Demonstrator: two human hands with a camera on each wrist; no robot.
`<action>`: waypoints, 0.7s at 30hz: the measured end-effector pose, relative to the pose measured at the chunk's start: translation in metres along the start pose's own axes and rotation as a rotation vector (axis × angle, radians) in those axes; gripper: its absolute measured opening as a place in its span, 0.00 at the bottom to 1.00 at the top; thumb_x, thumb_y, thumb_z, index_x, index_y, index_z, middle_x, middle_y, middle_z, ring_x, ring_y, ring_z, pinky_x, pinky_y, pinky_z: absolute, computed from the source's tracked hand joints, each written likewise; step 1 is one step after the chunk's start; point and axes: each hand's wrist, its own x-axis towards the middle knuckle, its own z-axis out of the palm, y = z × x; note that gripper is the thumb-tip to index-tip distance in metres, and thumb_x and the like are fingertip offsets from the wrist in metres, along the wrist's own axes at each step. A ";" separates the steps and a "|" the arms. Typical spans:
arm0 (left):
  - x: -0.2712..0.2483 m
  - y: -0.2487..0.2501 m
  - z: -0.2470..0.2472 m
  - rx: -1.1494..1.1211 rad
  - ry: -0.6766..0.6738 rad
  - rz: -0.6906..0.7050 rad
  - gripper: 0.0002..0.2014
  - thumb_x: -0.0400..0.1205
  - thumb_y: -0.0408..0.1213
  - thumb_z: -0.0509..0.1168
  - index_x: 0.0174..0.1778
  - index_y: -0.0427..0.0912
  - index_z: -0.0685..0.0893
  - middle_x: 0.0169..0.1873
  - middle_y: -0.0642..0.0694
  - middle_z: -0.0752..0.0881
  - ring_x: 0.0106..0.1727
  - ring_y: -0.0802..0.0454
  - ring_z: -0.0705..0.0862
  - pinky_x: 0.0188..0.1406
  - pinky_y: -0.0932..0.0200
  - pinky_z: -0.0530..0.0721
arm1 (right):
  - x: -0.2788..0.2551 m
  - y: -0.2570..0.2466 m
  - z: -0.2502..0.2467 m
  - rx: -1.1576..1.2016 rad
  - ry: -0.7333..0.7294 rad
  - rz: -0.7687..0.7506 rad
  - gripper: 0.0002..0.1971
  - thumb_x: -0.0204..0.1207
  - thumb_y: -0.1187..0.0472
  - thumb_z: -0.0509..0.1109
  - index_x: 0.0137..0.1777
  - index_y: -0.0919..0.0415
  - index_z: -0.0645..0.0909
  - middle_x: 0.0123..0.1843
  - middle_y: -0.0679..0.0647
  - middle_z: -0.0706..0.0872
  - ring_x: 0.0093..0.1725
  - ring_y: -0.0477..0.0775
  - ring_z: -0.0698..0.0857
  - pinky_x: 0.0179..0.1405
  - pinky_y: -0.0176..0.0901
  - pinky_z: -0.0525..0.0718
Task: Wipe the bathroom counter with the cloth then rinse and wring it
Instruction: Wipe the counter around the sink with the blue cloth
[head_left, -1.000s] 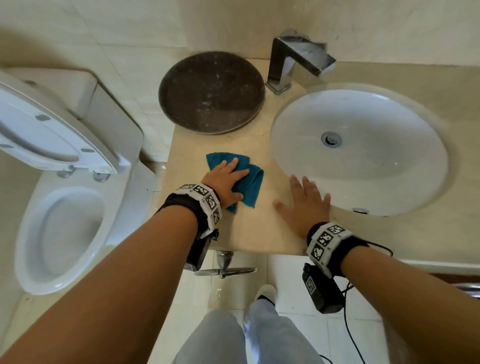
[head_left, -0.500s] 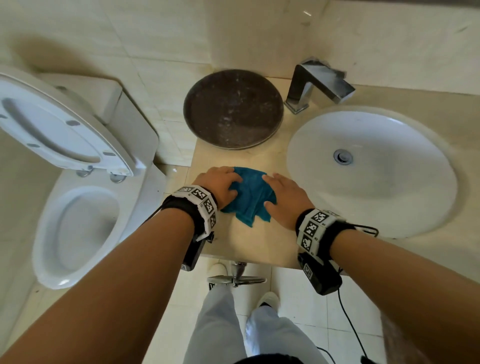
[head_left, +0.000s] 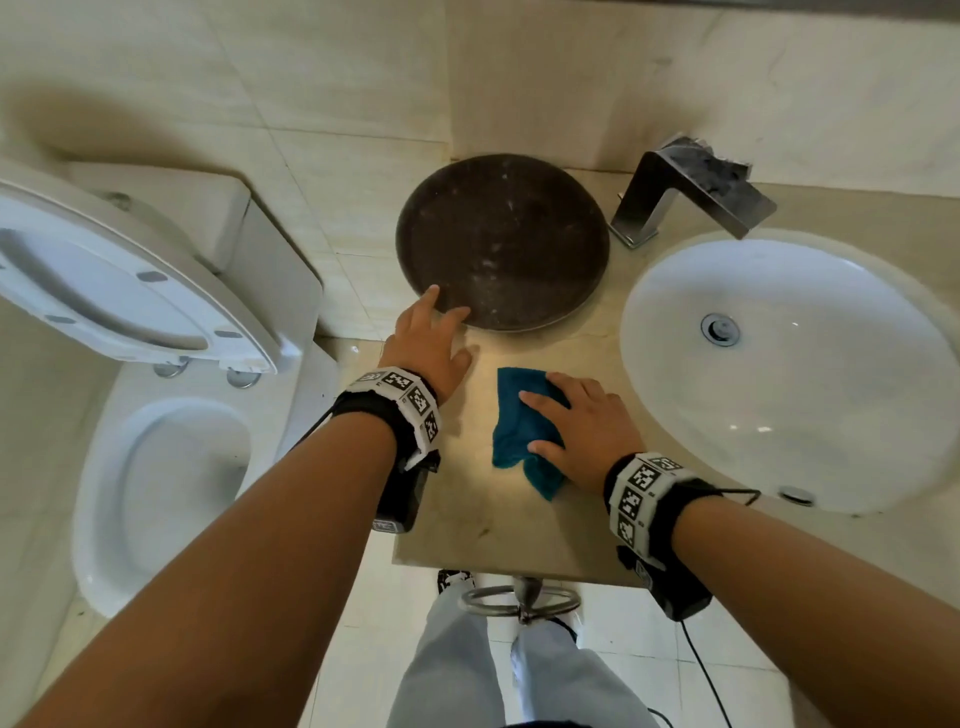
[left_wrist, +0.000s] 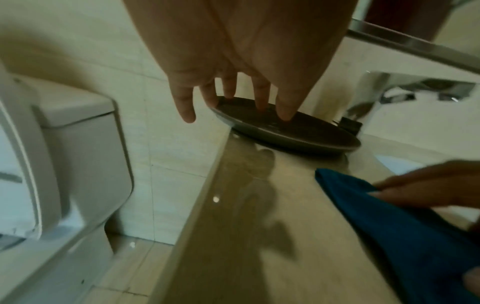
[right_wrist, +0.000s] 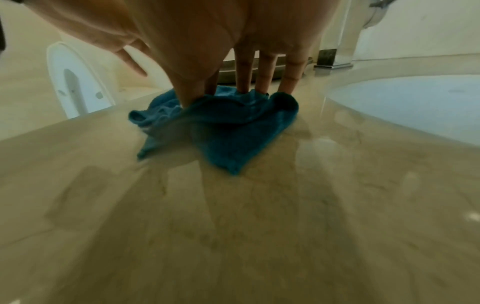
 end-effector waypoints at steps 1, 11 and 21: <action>0.005 -0.002 -0.002 -0.065 0.020 -0.046 0.27 0.83 0.47 0.59 0.79 0.52 0.63 0.82 0.44 0.49 0.81 0.41 0.55 0.77 0.44 0.62 | 0.003 0.001 -0.001 0.027 0.017 0.025 0.30 0.79 0.41 0.58 0.80 0.41 0.56 0.83 0.50 0.55 0.78 0.57 0.58 0.74 0.54 0.63; 0.063 -0.020 -0.020 -0.536 0.039 -0.318 0.33 0.82 0.37 0.62 0.82 0.46 0.54 0.73 0.39 0.73 0.70 0.39 0.75 0.69 0.51 0.72 | 0.047 0.019 -0.024 0.096 0.115 0.257 0.25 0.80 0.56 0.60 0.77 0.41 0.65 0.81 0.51 0.62 0.76 0.60 0.64 0.70 0.53 0.69; 0.097 -0.032 -0.019 -0.786 -0.046 -0.531 0.28 0.75 0.31 0.67 0.70 0.41 0.66 0.55 0.39 0.81 0.57 0.36 0.83 0.58 0.41 0.84 | 0.049 0.022 -0.024 0.177 0.141 0.292 0.24 0.79 0.59 0.61 0.74 0.41 0.69 0.80 0.49 0.64 0.75 0.59 0.65 0.70 0.52 0.71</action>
